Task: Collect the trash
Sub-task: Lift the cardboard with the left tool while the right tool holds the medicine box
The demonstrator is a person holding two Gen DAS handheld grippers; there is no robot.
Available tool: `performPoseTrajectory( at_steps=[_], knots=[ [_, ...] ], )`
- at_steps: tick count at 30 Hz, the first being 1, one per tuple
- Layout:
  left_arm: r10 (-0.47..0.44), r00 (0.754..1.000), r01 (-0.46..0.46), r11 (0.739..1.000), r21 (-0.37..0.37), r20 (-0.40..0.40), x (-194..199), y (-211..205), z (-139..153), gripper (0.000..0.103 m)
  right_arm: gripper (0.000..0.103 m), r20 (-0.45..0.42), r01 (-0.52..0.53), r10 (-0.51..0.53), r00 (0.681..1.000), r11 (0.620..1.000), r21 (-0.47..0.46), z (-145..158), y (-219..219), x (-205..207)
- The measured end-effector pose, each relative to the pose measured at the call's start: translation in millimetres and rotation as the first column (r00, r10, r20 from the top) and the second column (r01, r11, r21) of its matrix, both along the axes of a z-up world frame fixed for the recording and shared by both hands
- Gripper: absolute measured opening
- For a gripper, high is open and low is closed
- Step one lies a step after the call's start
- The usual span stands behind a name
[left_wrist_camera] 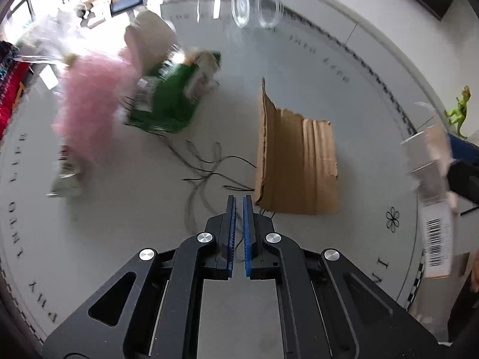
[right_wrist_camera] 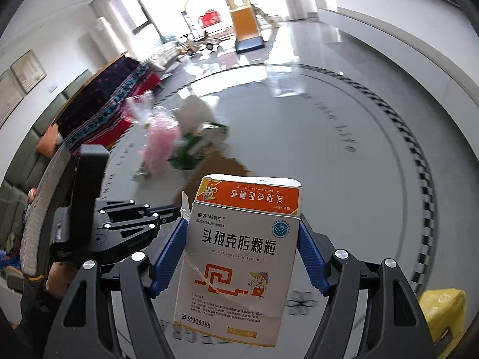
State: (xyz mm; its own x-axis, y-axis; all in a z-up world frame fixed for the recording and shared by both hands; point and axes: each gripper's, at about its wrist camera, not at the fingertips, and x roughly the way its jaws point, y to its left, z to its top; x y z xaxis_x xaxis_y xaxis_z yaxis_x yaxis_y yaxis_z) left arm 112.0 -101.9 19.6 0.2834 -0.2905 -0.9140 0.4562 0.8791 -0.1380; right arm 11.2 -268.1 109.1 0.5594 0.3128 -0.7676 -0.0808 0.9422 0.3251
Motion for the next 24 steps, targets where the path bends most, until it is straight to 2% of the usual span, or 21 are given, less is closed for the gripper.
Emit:
performPoseTrajectory(
  at_steps=[5, 7, 9, 10, 11, 12, 14, 18, 22, 24],
  knots=[
    [-0.005, 1.0, 0.005, 0.999, -0.036, -0.016, 13.1, -14.4, -10.4, 0.004, 0.073, -0.017, 0.02, -0.02, 1.0, 1.0, 0.017, -10.3, -20.3, 2.7],
    [-0.003, 0.999, -0.001, 0.996, -0.087, -0.04, 13.2, -9.9, -10.5, 0.005, 0.072, -0.015, 0.017, -0.017, 1.0, 0.999, 0.027, -11.9, -24.4, 2.9],
    [0.01, 0.996, -0.021, 0.991, -0.132, -0.084, 9.3, -1.0, -11.4, 0.032, 0.072, -0.011, 0.013, -0.013, 1.0, 0.999, 0.034, -11.5, -25.5, 1.8],
    [0.026, 0.997, -0.038, 0.987, -0.158, -0.079, 6.8, 5.2, -9.3, 0.076, 0.072, -0.009, 0.011, -0.01, 1.0, 0.999, 0.04, -12.0, -25.4, 2.8],
    [0.041, 0.998, -0.048, 0.983, -0.175, -0.044, 3.1, 7.4, -4.9, 0.096, 0.072, -0.009, 0.008, -0.007, 1.0, 0.999, 0.042, -12.4, -25.0, 3.1],
    [0.052, 0.999, -0.052, 0.98, -0.191, -0.003, -1.0, 10.6, 1.1, 0.097, 0.072, -0.008, 0.005, -0.005, 1.0, 0.999, 0.044, -13.0, -24.8, 3.3],
    [0.069, 0.997, -0.061, 0.976, -0.211, 0.03, -1.0, 11.7, 9.0, 0.097, 0.072, -0.01, 0.002, -0.002, 1.0, 0.999, 0.047, -14.4, -23.9, 3.7],
    [0.094, 0.996, -0.094, 0.97, -0.223, -0.013, 9.3, 1.4, 4.0, 0.097, 0.072, -0.006, 0.014, -0.014, 1.0, 0.999, 0.052, -13.6, -31.6, -1.3],
    [0.067, 0.998, -0.066, 0.981, -0.185, 0.0, 7.5, -32.9, -4.8, 0.097, 0.072, -0.007, 0.03, -0.029, 1.0, 0.998, 0.047, -13.9, -39.7, -3.9],
    [0.066, 0.998, -0.068, 0.978, -0.198, -0.015, 7.2, -46.1, -9.5, 0.094, 0.072, -0.009, 0.03, -0.03, 1.0, 0.998, 0.046, -15.6, -41.7, -4.6]
  ],
)
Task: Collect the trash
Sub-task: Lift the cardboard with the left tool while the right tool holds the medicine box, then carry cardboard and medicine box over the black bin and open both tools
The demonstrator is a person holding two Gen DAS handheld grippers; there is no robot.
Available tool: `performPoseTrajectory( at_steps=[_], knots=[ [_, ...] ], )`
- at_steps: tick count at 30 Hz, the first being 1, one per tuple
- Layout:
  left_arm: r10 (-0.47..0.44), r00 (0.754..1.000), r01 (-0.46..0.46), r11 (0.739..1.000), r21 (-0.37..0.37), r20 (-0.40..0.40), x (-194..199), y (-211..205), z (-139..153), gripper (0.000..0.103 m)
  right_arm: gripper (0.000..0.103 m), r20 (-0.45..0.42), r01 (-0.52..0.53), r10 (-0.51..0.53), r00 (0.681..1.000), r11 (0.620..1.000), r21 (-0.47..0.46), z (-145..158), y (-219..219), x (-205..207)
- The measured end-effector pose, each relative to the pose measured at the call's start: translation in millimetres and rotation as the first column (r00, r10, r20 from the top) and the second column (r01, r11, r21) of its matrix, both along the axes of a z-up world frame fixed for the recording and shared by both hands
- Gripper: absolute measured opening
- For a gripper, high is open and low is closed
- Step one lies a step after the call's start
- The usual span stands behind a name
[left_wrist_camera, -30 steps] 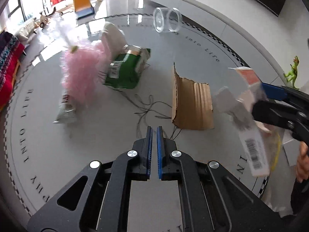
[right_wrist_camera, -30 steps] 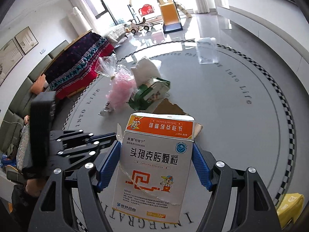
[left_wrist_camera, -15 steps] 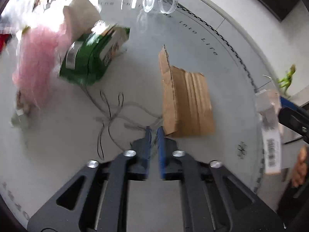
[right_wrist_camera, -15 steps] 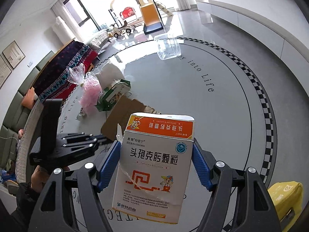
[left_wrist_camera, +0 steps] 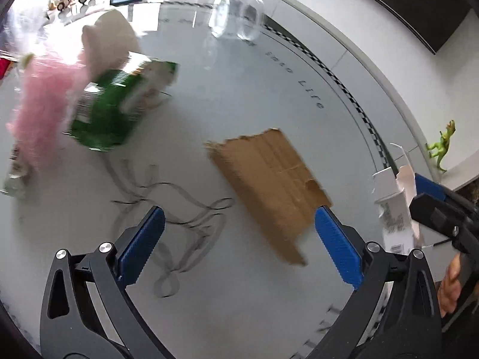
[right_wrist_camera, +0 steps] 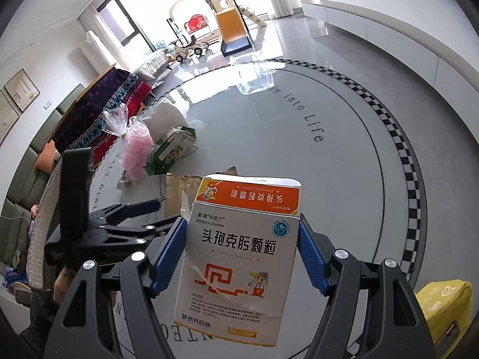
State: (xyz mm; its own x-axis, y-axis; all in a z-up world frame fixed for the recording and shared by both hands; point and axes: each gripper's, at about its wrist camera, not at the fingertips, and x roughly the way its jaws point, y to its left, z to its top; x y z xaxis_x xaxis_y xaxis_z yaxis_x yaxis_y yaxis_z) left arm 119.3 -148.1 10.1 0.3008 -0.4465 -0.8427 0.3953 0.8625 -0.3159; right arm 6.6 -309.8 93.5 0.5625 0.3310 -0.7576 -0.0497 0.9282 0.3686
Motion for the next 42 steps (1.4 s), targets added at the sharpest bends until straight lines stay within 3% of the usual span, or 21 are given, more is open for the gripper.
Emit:
performPoseTrajectory(
  at_steps=[2, 6, 7, 9, 11, 14, 19, 28, 33, 36, 42],
  knots=[
    [0.015, 1.0, -0.015, 1.0, -0.004, 0.003, 2.2, -11.3, -6.0, 0.069, 0.072, -0.003, 0.002, -0.002, 1.0, 1.0, 0.005, -1.0, -1.2, -0.9],
    [0.065, 0.998, -0.065, 0.997, 0.039, 0.005, 12.2, -18.5, -11.5, 0.038, 0.073, -0.002, 0.004, -0.004, 1.0, 1.0, 0.007, -1.6, -2.3, -2.0],
    [0.076, 0.997, -0.076, 0.996, 0.039, -0.006, 14.8, -17.2, -12.5, 0.024, 0.073, -0.002, 0.003, -0.003, 1.0, 1.0, 0.007, -1.3, -2.1, -2.0],
    [0.095, 0.995, -0.095, 0.995, 0.0, -0.036, 18.6, -12.1, -14.7, 0.011, 0.073, 0.0, 0.001, -0.001, 1.0, 1.0, 0.006, -1.0, -0.8, -2.6],
    [0.102, 0.994, -0.103, 0.994, -0.022, -0.04, 16.4, -6.0, -14.8, 0.011, 0.073, 0.002, -0.004, 0.004, 1.0, 1.0, 0.005, 0.4, 2.3, -4.6],
    [0.082, 0.996, -0.082, 0.996, -0.023, 0.022, -0.2, 3.7, -5.0, 0.005, 0.073, 0.008, -0.021, 0.021, 1.0, 1.0, 0.001, 4.4, 11.4, -7.0],
    [0.089, 0.992, -0.084, 0.995, -0.052, 0.089, -29.8, 33.2, 21.3, 0.005, 0.073, 0.028, -0.072, 0.072, 0.997, 0.997, -0.004, 14.5, 39.9, -15.6],
    [0.228, 0.955, -0.223, 0.974, -0.051, 0.189, -111.5, 147.3, 62.0, 0.005, 0.072, 0.063, -0.249, 0.249, 0.967, 0.968, -0.002, 30.5, 138.3, -37.5],
    [0.363, 0.905, -0.361, 0.931, -0.048, 0.223, -162.1, 225.7, 69.1, 0.005, 0.072, 0.071, -0.401, 0.399, 0.914, 0.916, 0.011, 32.6, 220.2, -55.0],
    [0.454, 0.859, -0.459, 0.888, -0.04, 0.238, -200.4, 275.0, 73.1, 0.005, 0.072, 0.072, -0.511, 0.509, 0.858, 0.86, 0.012, 32.1, 279.0, -70.4],
    [0.642, 0.726, -0.658, 0.753, -0.025, 0.245, -274.0, 365.5, 60.5, 0.005, 0.072, 0.062, -0.691, 0.689, 0.722, 0.723, 0.007, 27.7, 384.2, -107.2]
  ],
)
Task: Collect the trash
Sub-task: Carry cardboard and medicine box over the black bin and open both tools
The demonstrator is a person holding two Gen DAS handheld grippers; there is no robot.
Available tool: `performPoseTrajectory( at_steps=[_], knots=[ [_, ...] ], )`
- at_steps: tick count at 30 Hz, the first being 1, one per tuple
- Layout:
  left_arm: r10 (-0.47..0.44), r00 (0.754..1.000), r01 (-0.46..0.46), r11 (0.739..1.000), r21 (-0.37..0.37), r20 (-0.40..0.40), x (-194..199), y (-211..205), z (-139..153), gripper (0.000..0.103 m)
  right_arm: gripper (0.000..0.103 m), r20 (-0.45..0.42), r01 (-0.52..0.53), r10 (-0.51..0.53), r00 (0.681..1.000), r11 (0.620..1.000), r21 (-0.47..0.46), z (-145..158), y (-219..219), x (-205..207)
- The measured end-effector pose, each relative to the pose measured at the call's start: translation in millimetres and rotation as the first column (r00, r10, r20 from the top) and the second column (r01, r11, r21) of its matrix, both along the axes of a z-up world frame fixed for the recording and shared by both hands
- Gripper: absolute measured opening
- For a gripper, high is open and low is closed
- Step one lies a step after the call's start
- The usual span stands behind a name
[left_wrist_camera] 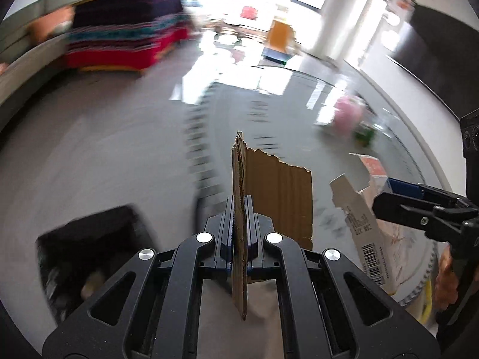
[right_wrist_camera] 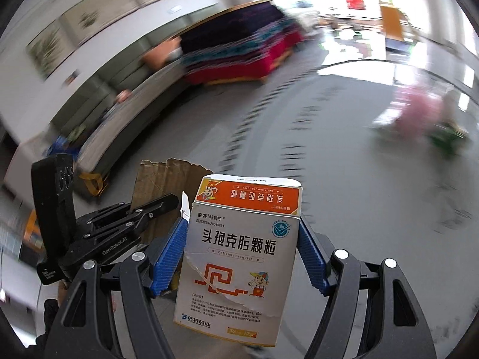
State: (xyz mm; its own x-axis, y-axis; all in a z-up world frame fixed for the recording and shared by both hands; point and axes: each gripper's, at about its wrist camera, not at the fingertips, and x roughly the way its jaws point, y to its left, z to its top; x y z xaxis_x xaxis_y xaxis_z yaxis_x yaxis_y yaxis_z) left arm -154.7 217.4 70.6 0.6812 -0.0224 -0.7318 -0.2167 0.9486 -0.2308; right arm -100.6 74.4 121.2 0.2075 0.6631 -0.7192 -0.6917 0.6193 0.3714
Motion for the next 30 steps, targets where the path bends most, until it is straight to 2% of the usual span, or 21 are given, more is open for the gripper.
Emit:
performPoseTrajectory(
  at_steps=[3, 6, 11, 13, 14, 15, 16, 17, 22, 25, 30],
  knots=[
    [0.126, 0.992, -0.126, 0.992, 0.002, -0.018, -39.4, 41.0, -10.8, 0.005, 0.072, 0.008, -0.109, 0.109, 0.994, 0.994, -0.012, -0.9, 48.4, -22.5],
    [0.242, 0.969, -0.243, 0.97, -0.014, -0.04, -72.9, 75.7, -23.1, 0.005, 0.073, 0.0, -0.206, 0.206, 0.979, 0.978, -0.019, -5.3, 93.1, -43.7],
    [0.408, 0.909, -0.411, 0.911, -0.032, -0.084, -123.7, 124.3, -42.2, 0.005, 0.073, -0.044, -0.309, 0.308, 0.95, 0.95, -0.033, -19.5, 149.5, -66.0],
    [0.467, 0.879, -0.472, 0.88, -0.043, -0.1, -140.8, 141.2, -47.9, 0.007, 0.079, -0.079, -0.345, 0.341, 0.937, 0.938, -0.038, -26.2, 172.7, -69.1],
    [0.498, 0.86, -0.506, 0.86, -0.061, -0.114, -146.3, 151.3, -51.8, 0.032, 0.082, -0.098, -0.352, 0.347, 0.933, 0.935, -0.043, -30.1, 182.6, -69.8],
    [0.529, 0.838, -0.541, 0.838, -0.072, -0.137, -151.0, 160.8, -55.9, 0.061, 0.083, -0.108, -0.348, 0.341, 0.934, 0.936, -0.05, -32.7, 189.4, -69.7],
    [0.55, 0.822, -0.564, 0.823, -0.07, -0.149, -151.7, 164.3, -56.8, 0.095, 0.083, -0.113, -0.343, 0.335, 0.935, 0.938, -0.055, -34.9, 194.2, -70.4],
    [0.574, 0.809, -0.585, 0.808, -0.071, -0.131, -159.7, 168.5, -57.4, 0.097, 0.083, -0.122, -0.342, 0.334, 0.935, 0.938, -0.057, -37.7, 197.9, -70.4],
    [0.588, 0.799, -0.599, 0.797, -0.075, -0.123, -161.6, 172.7, -63.9, 0.097, 0.083, -0.141, -0.341, 0.329, 0.934, 0.938, -0.07, -45.7, 190.2, -69.4],
    [0.591, 0.796, -0.602, 0.796, -0.066, -0.129, -163.7, 175.6, -62.0, 0.097, 0.083, -0.147, -0.333, 0.32, 0.936, 0.941, -0.069, -47.0, 186.6, -67.1],
    [0.572, 0.81, -0.581, 0.813, -0.045, -0.128, -156.0, 167.5, -48.4, 0.097, 0.083, -0.13, -0.313, 0.305, 0.943, 0.948, -0.052, -41.5, 172.5, -63.4]
  ],
)
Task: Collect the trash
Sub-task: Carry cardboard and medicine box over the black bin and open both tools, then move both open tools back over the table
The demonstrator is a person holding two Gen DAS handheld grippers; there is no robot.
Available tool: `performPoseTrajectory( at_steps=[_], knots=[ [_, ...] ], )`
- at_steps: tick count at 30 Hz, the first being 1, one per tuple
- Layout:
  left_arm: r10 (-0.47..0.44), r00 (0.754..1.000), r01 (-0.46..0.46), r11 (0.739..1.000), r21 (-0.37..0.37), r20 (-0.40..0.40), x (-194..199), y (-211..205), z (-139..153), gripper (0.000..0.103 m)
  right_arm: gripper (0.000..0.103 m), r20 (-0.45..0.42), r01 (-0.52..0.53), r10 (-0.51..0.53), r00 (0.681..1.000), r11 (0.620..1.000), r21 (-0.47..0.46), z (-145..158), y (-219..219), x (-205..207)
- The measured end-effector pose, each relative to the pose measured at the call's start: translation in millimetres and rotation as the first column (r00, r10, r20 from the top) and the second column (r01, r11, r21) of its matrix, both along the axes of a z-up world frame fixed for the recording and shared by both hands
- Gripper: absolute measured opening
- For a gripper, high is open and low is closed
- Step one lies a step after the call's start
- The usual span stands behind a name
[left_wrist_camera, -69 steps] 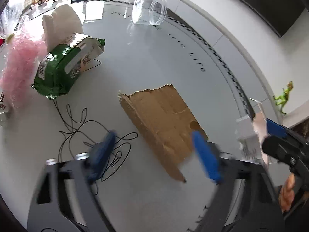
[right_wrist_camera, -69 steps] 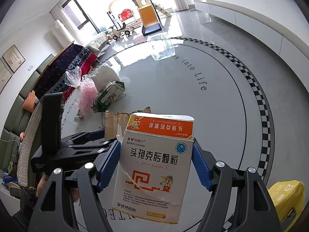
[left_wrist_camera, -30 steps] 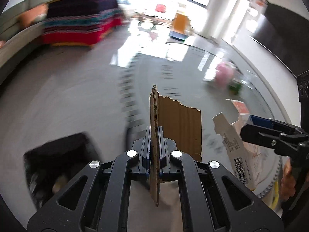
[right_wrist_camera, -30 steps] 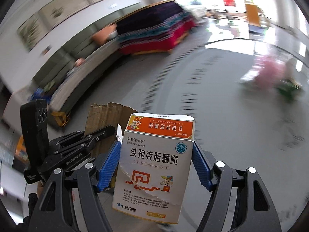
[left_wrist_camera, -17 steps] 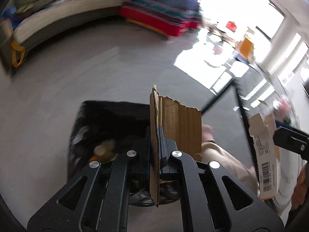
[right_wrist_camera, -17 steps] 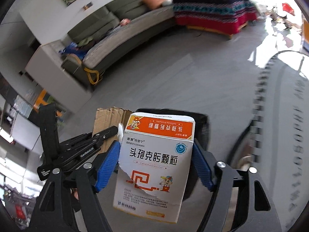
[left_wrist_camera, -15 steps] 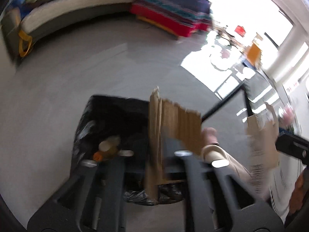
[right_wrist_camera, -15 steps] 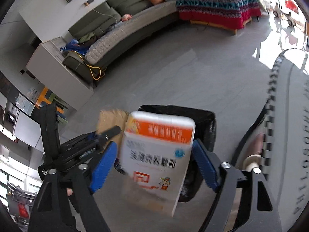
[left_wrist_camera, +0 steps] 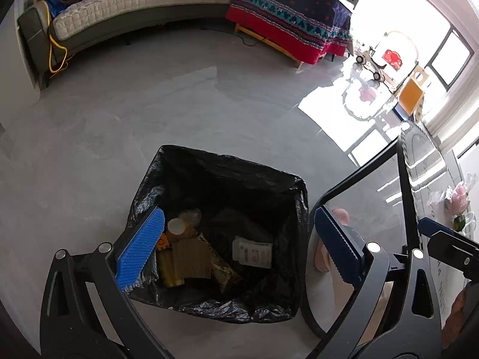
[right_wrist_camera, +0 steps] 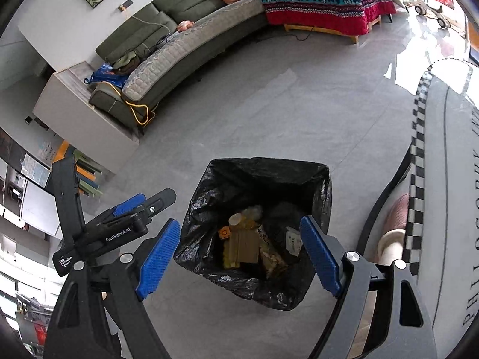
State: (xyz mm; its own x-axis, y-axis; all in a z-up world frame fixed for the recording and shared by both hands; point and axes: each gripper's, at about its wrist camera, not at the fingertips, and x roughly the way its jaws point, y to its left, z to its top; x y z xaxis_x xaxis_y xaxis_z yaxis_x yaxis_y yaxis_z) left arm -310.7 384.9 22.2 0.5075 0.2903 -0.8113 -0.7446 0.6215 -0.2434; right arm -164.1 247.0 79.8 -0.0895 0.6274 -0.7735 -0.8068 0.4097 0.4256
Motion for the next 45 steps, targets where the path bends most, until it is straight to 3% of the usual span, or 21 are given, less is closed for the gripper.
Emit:
performPoseTrajectory(
  at_steps=[13, 17, 20, 25, 31, 40, 45],
  knots=[
    [-0.163, 0.987, 0.162, 0.982, 0.097, 0.003, 52.9, -58.4, 39.8, 0.097, 0.083, 0.042, 0.15, -0.152, 0.987, 0.987, 0.054, 18.1, -81.6, 40.0],
    [-0.266, 0.964, 0.262, 0.957, 0.128, 0.011, 89.6, -93.4, 50.6, 0.097, 0.083, 0.061, 0.228, -0.231, 0.971, 0.972, 0.057, 18.8, -116.5, 61.2],
    [-0.338, 0.941, 0.338, 0.927, 0.163, -0.03, 125.1, -122.5, 54.1, 0.097, 0.083, 0.066, 0.298, -0.301, 0.951, 0.953, 0.049, 17.0, -146.4, 81.3],
    [-0.42, 0.907, 0.416, 0.896, 0.156, -0.009, 168.1, -156.1, 61.6, 0.097, 0.083, 0.065, 0.404, -0.406, 0.912, 0.914, 0.041, 16.2, -194.7, 114.3],
    [-0.514, 0.858, 0.508, 0.848, 0.151, -0.002, 217.7, -199.0, 65.2, 0.097, 0.083, 0.072, 0.535, -0.537, 0.841, 0.844, 0.041, 19.1, -254.4, 154.8],
    [-0.642, 0.766, 0.63, 0.756, 0.179, 0.014, 292.1, -259.0, 71.3, 0.097, 0.083, 0.078, 0.73, -0.729, 0.68, 0.683, 0.014, 14.6, -334.9, 224.5],
    [-0.705, 0.708, 0.691, 0.7, 0.182, 0.024, 335.5, -288.0, 73.1, 0.097, 0.083, 0.091, 0.817, -0.813, 0.575, 0.576, -0.017, 4.2, -370.6, 267.5]
  ],
)
